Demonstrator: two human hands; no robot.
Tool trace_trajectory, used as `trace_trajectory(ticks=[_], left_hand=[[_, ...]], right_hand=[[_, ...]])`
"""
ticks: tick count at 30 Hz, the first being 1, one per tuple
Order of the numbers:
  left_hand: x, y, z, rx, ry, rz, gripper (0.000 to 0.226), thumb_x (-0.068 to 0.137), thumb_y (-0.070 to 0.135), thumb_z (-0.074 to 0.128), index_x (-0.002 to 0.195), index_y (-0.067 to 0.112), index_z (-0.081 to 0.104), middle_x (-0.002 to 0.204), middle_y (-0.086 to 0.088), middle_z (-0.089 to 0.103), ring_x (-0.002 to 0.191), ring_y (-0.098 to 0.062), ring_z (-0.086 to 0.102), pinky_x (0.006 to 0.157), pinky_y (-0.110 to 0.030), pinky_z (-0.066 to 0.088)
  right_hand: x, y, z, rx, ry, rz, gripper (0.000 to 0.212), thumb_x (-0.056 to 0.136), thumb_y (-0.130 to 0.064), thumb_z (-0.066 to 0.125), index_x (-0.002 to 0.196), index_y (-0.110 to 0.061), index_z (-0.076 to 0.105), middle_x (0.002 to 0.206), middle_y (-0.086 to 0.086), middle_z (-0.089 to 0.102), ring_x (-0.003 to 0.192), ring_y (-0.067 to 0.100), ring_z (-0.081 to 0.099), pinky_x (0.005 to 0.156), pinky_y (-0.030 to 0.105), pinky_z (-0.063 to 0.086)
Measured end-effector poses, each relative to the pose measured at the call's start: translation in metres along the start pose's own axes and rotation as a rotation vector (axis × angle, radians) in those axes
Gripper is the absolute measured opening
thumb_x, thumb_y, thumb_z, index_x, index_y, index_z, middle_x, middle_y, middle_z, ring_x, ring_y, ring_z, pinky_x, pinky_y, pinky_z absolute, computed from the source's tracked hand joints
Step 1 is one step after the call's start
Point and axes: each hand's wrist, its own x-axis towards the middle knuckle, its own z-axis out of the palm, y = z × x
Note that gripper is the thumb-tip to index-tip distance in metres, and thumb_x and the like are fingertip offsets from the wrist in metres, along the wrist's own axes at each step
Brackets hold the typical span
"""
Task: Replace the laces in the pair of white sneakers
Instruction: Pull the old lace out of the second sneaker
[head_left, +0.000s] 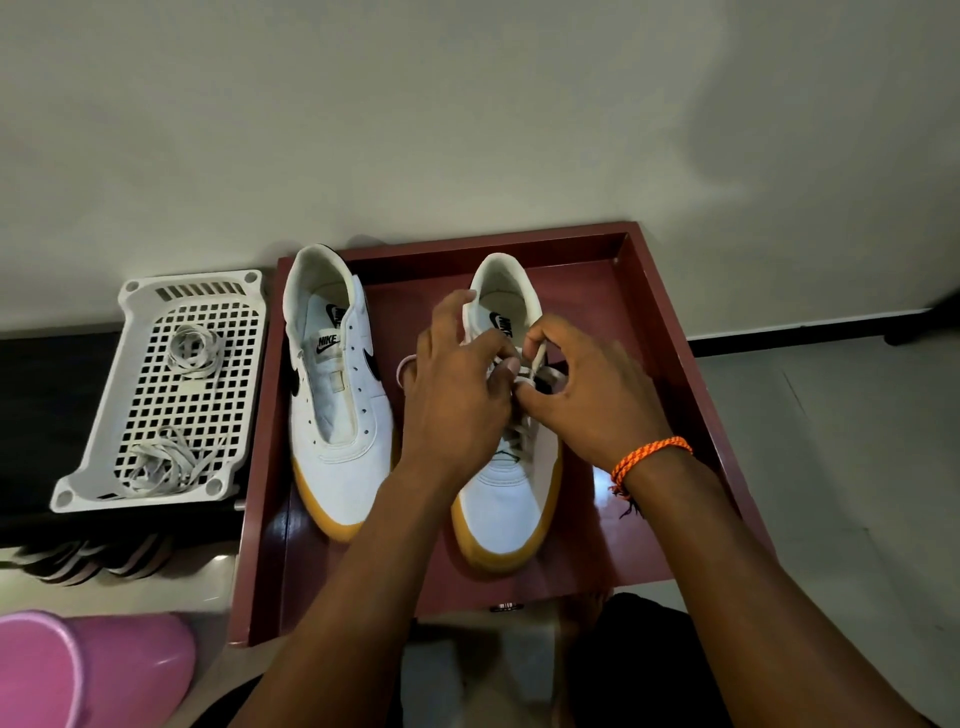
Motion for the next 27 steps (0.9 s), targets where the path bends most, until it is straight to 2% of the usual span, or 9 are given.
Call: trace_trajectory(ticks=[3,5,9,12,16,20,23,25,27], left_hand=[[0.003,0.000,0.004,-0.032,0.062,0.039,0.004,0.101,0.023,0.070,0.098,0.025,0.072,0.165,0.008,0.032,0.140,-0.023,0.042,0.098,-0.043,0.046],[0.008,-0.004,0.004,-0.233,0.128,0.026,0.012,0.105,0.021,0.065,0.094,0.024,0.069,0.160,0.003,0.038,0.136,-0.015,0.046,0.102,-0.039,0.049],[0.014,-0.012,-0.003,-0.565,0.278,-0.118,0.015,0.107,0.024,0.057,0.095,0.020,0.065,0.144,0.002,0.042,0.129,-0.013,0.055,0.107,-0.046,0.054],[0.013,-0.014,-0.007,-0.406,0.273,-0.035,0.016,0.103,0.014,0.056,0.102,0.022,0.070,0.147,-0.001,0.042,0.136,-0.017,0.050,0.106,-0.044,0.054],[0.002,-0.006,0.000,-0.006,0.066,0.045,0.012,0.099,0.034,0.067,0.107,0.033,0.076,0.169,0.007,0.027,0.152,-0.026,0.030,0.109,-0.054,0.040],[0.002,-0.001,0.006,-0.024,0.050,0.013,0.005,0.097,0.026,0.073,0.099,0.027,0.077,0.169,0.008,0.029,0.149,-0.027,0.031,0.107,-0.053,0.044],[0.006,-0.002,0.005,-0.190,0.119,-0.002,0.020,0.097,0.019,0.073,0.086,0.036,0.070,0.162,0.005,0.039,0.142,-0.023,0.040,0.106,-0.042,0.044],[0.009,-0.002,0.001,-0.376,0.172,-0.020,0.029,0.098,0.022,0.068,0.085,0.047,0.066,0.153,-0.004,0.048,0.136,-0.022,0.050,0.107,-0.047,0.051],[0.010,0.000,-0.003,-0.615,0.232,-0.106,0.030,0.102,0.022,0.063,0.086,0.047,0.069,0.146,-0.004,0.049,0.130,-0.011,0.057,0.103,-0.043,0.056]], right_hand=[[0.000,0.001,0.000,-0.001,-0.006,-0.001,0.028,0.088,-0.038,0.075,0.102,-0.036,0.052,0.079,-0.017,0.062,0.061,-0.001,0.055,0.049,0.019,0.036],[0.001,0.001,0.000,0.010,-0.012,0.006,0.028,0.087,-0.038,0.076,0.101,-0.037,0.052,0.082,-0.017,0.064,0.065,0.000,0.058,0.051,0.020,0.039],[0.001,0.001,0.000,0.045,-0.014,0.016,0.028,0.086,-0.036,0.079,0.099,-0.035,0.054,0.086,-0.012,0.070,0.068,0.003,0.064,0.052,0.021,0.043],[0.002,0.001,0.002,0.066,-0.004,0.013,0.027,0.085,-0.034,0.079,0.098,-0.036,0.055,0.091,-0.012,0.072,0.071,0.004,0.066,0.056,0.024,0.051],[0.002,0.001,0.002,0.068,0.004,-0.009,0.025,0.086,-0.033,0.076,0.100,-0.035,0.055,0.089,-0.010,0.071,0.071,0.004,0.066,0.056,0.024,0.052],[0.002,0.002,0.002,0.056,-0.002,-0.025,0.025,0.088,-0.034,0.076,0.101,-0.034,0.055,0.093,-0.008,0.072,0.071,0.004,0.065,0.056,0.021,0.051],[0.002,0.002,0.002,0.048,-0.014,-0.017,0.028,0.087,-0.036,0.077,0.102,-0.036,0.054,0.090,-0.010,0.071,0.070,0.004,0.064,0.055,0.022,0.049],[0.003,0.002,0.002,0.047,-0.021,-0.011,0.028,0.087,-0.038,0.077,0.101,-0.036,0.053,0.087,-0.011,0.069,0.066,0.003,0.063,0.053,0.022,0.047],[0.003,0.002,0.001,0.047,-0.016,0.000,0.028,0.086,-0.038,0.078,0.099,-0.036,0.053,0.085,-0.012,0.069,0.064,0.003,0.062,0.051,0.022,0.045]])
